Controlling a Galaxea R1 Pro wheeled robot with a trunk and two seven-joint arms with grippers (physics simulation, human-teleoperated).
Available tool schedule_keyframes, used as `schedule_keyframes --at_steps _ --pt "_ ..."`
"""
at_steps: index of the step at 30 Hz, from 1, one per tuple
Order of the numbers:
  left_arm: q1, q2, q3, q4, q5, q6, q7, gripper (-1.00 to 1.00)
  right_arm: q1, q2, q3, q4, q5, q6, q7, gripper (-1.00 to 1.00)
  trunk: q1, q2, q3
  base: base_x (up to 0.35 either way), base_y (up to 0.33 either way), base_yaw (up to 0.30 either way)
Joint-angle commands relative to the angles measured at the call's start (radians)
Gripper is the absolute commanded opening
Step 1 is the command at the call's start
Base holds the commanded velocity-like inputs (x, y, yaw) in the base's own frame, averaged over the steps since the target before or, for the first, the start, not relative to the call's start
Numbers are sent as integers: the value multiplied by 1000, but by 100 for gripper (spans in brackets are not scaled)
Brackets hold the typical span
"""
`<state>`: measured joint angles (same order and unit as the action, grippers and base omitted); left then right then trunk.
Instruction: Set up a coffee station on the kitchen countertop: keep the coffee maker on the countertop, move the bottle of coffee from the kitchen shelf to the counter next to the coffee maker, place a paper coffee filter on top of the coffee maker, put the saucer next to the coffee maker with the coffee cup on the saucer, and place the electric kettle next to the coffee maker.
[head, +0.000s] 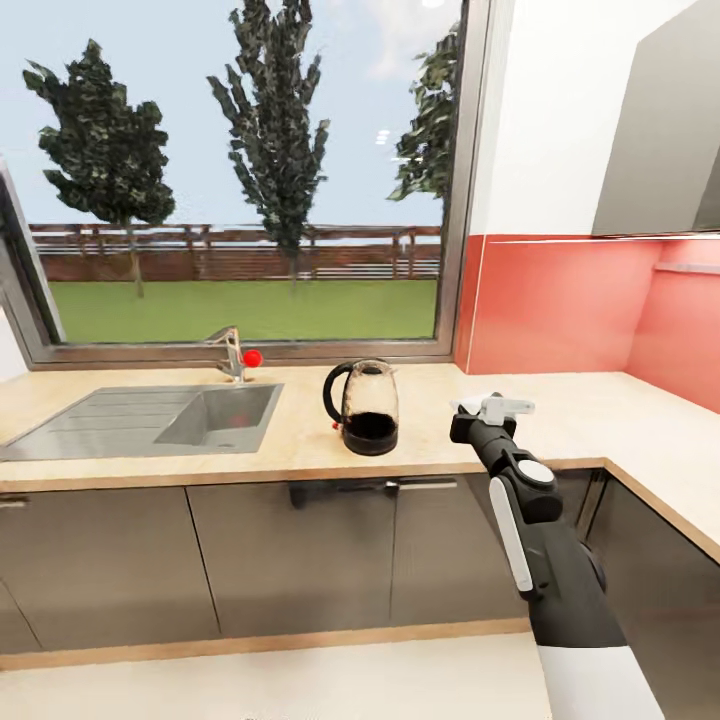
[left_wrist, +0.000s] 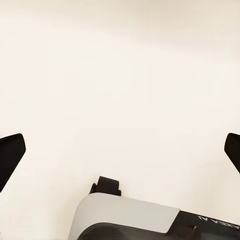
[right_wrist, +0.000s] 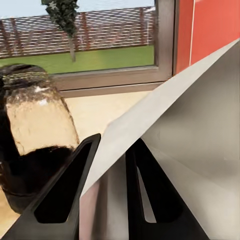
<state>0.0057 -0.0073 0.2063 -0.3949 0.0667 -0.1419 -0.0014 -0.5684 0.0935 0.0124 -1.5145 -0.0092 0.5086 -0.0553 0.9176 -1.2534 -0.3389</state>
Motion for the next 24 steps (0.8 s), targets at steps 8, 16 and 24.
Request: schedule_keyframes --at_steps 8,16,24 --pt "0 0 1 -2 7 -1 0 100 -1 0 1 -1 -3 5 -3 -100 0 -1 -1 -4 0 265" --pt "0 0 1 -2 7 -2 0 100 -1 0 1 -1 -3 5 -3 -100 0 -1 -1 -129 0 168" --pt "0 0 1 -2 7 -2 0 100 -1 0 2 -1 -3 5 -3 -100 0 -1 -1 -295 0 42"
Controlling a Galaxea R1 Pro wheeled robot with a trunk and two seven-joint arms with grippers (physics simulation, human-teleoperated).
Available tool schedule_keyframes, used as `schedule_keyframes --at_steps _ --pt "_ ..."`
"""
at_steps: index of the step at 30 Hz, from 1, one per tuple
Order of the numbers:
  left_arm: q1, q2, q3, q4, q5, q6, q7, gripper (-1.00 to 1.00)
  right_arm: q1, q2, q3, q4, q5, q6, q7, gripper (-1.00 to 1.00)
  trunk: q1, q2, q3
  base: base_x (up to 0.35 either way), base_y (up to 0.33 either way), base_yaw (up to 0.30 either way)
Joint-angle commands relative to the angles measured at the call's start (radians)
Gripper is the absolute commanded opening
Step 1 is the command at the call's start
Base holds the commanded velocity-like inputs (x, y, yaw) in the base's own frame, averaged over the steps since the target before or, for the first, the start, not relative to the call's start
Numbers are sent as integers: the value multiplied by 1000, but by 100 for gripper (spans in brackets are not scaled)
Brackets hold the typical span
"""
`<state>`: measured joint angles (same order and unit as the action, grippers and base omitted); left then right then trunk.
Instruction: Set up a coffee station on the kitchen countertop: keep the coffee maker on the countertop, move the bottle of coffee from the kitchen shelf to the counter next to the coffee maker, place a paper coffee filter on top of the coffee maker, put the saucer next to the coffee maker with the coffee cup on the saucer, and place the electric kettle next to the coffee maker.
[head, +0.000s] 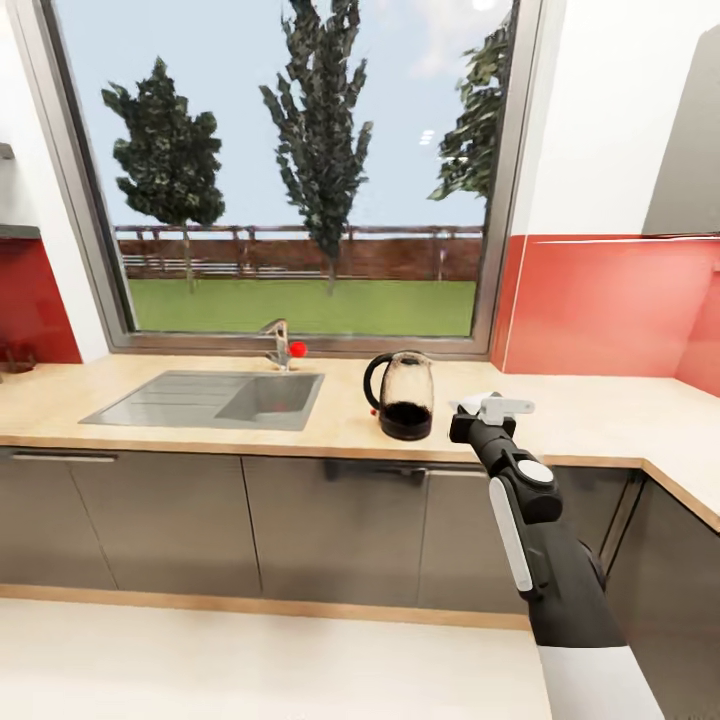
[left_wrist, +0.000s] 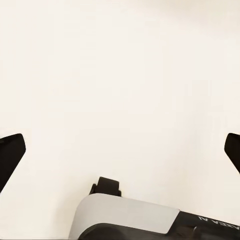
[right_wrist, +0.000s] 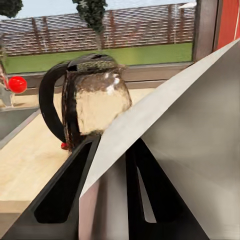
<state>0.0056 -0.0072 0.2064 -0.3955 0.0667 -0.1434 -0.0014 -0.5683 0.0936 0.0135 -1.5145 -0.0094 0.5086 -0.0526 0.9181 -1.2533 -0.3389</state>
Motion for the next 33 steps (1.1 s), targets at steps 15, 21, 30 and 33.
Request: schedule_keyframes --at_steps 15,21,30,33 --pt "1 1 1 -2 7 1 1 100 -1 0 3 -1 -4 6 34 -100 0 -1 -1 -33 0 250" --pt "1 1 2 -2 7 1 1 100 -1 1 4 0 -4 7 38 -100 0 -1 -1 0 0 269" --pt "1 1 2 -2 7 1 1 100 -1 1 5 1 -5 7 40 -100 0 -1 -1 0 0 270" --pt "1 1 2 -2 7 1 1 100 -1 1 5 2 -6 8 40 -100 0 -1 -1 0 0 270"
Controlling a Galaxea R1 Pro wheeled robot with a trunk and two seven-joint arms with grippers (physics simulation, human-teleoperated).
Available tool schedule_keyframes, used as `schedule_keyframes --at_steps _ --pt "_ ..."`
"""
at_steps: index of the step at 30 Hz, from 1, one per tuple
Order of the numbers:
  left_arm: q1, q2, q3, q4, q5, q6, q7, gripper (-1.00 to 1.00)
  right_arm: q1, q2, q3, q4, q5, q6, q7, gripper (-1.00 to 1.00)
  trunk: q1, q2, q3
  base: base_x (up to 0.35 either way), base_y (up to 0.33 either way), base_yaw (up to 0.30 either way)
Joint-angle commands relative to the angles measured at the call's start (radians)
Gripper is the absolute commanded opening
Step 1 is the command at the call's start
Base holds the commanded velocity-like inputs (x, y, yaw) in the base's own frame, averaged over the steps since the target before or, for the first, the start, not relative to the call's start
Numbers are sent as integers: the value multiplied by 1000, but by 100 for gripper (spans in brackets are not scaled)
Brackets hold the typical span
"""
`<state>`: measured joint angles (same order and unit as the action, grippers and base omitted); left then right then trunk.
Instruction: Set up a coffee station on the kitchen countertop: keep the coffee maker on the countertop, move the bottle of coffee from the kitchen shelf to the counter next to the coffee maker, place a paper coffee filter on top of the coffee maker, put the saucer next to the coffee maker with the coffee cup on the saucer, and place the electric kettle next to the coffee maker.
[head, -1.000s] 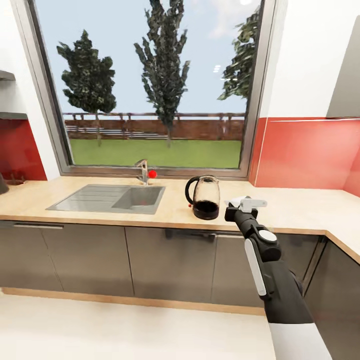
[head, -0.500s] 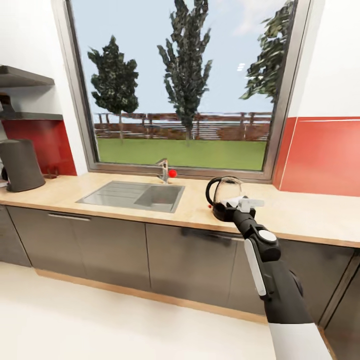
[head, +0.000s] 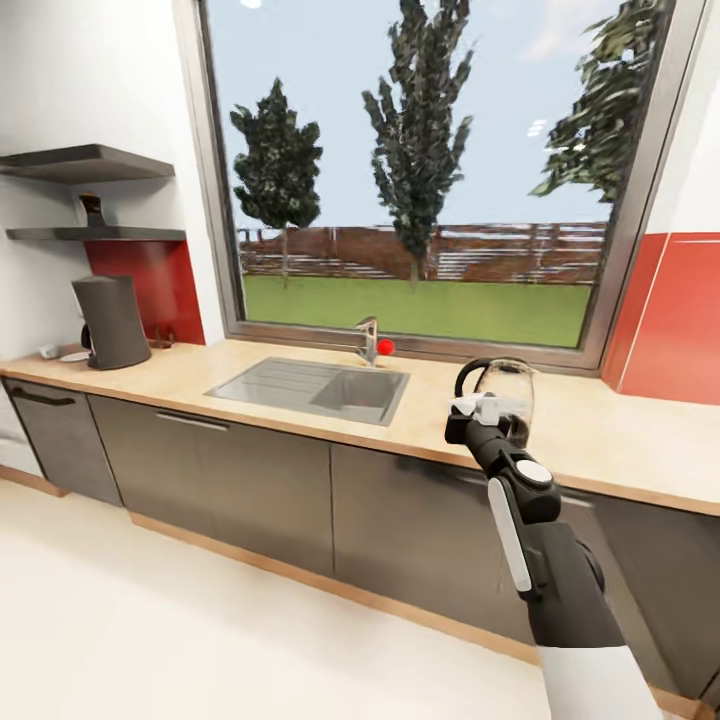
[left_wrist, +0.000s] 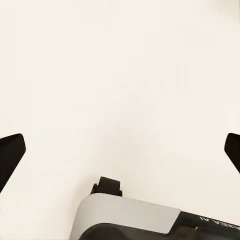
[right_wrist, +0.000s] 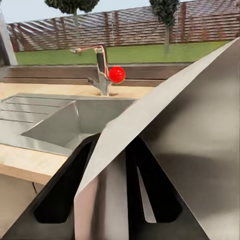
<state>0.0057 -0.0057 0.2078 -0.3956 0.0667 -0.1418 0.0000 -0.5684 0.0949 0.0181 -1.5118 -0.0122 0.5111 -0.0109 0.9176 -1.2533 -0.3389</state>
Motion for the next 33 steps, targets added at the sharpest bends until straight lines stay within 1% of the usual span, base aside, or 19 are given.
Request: schedule_keyframes --at_steps 1,9,16,25,26,28,33 --pt "0 0 1 -2 7 -1 0 100 -1 0 0 -1 -3 5 -1 -100 0 -1 -1 0 0 270" --pt "0 0 1 -2 7 -1 0 100 -1 0 0 -1 -3 6 -1 -100 0 -1 -1 0 0 263" --pt "0 0 1 -2 7 -1 0 100 -1 0 0 -2 -2 6 25 -100 0 -1 -1 0 0 42" --pt "0 0 1 -2 7 -1 0 100 -1 1 0 -2 -2 17 29 -100 0 -1 -1 0 0 1" --pt "0 0 1 -2 7 -1 0 100 -1 2 0 -2 -2 24 29 -100 0 -1 -1 270 28 26" --pt "0 0 1 -2 7 -1 0 100 -1 2 0 -2 -2 24 29 -100 0 -1 -1 247 34 149" --pt "0 0 1 -2 7 -1 0 100 -1 2 0 -2 -2 24 29 -100 0 -1 -1 39 5 251"
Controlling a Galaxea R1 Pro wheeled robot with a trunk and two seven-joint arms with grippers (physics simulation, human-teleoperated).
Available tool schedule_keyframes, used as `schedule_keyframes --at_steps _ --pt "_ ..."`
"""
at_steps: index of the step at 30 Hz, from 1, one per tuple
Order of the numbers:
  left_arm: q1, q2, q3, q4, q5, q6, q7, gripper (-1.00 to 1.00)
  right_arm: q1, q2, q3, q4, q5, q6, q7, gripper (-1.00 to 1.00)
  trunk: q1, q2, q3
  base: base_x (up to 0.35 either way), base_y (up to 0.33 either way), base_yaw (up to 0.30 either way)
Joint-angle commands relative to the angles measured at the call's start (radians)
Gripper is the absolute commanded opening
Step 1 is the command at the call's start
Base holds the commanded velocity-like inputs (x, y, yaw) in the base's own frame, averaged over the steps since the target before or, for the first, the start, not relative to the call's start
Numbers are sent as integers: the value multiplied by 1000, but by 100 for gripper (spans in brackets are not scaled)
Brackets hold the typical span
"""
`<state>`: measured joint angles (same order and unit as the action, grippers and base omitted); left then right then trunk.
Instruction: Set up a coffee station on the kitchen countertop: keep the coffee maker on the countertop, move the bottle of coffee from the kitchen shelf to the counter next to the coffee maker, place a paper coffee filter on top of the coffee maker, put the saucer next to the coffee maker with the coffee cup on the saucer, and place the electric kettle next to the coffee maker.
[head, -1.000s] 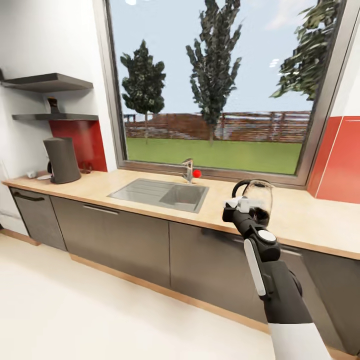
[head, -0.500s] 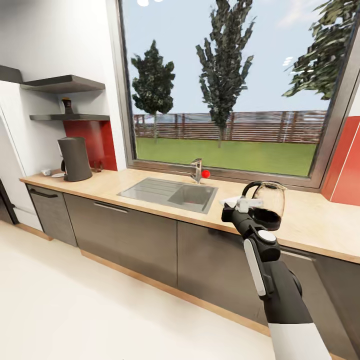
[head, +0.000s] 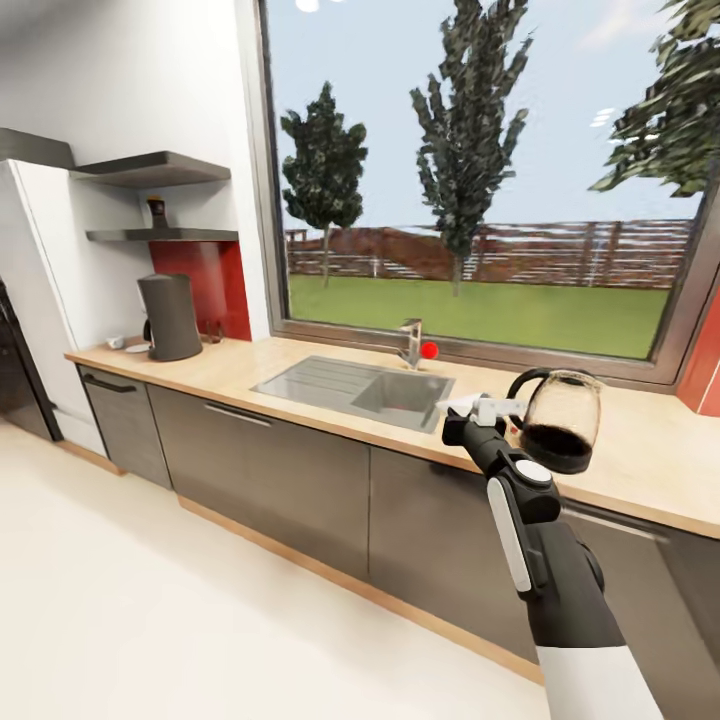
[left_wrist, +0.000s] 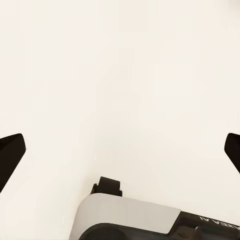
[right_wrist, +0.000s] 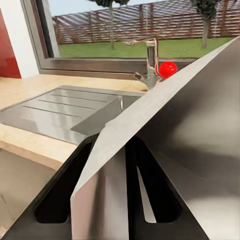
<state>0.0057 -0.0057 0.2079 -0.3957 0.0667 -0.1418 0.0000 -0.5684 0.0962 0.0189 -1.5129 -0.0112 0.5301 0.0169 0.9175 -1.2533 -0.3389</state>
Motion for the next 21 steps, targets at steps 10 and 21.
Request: schedule_keyframes --at_steps 10,21 --pt "0 0 1 -2 7 -1 0 100 -1 0 0 -1 -3 5 1 -100 0 -1 -1 6 1 231" --pt "0 0 1 -2 7 -1 0 100 -1 0 0 -1 -3 5 2 -100 0 -1 -1 1 0 23"
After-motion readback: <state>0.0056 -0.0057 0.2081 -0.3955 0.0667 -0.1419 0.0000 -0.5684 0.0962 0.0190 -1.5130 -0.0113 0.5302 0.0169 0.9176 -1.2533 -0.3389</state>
